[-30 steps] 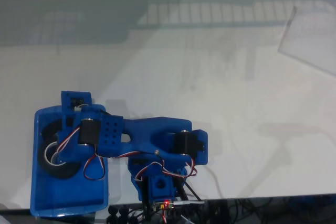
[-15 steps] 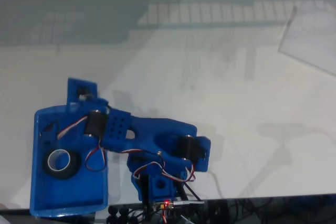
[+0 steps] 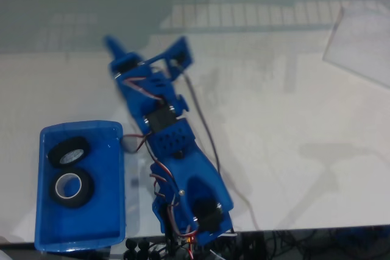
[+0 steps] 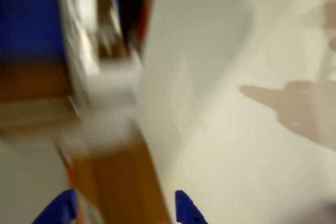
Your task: Grasp all tape and put them in the bin.
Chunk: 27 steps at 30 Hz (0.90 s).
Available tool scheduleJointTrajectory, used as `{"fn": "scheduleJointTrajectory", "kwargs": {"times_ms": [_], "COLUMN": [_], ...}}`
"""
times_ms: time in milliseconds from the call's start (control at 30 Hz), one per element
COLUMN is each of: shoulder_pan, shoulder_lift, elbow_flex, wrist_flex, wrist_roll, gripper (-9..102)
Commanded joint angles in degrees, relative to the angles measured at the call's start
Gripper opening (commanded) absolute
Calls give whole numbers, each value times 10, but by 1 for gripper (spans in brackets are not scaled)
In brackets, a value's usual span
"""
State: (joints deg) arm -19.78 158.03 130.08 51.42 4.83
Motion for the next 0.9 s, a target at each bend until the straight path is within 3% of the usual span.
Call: {"fn": "scheduleJointTrajectory", "kwargs": {"times_ms": [0, 100, 233, 500, 867], "shoulder_pan": [92, 142, 184, 210, 212], "shoulder_lift": [9, 28, 105, 221, 320], "elbow_flex": [25, 96, 216, 345, 422], "wrist_flex": [-50, -89, -134, -117, -5], "wrist_roll": [24, 23, -23, -45, -71], "gripper": [23, 18, 0, 0, 0]}}
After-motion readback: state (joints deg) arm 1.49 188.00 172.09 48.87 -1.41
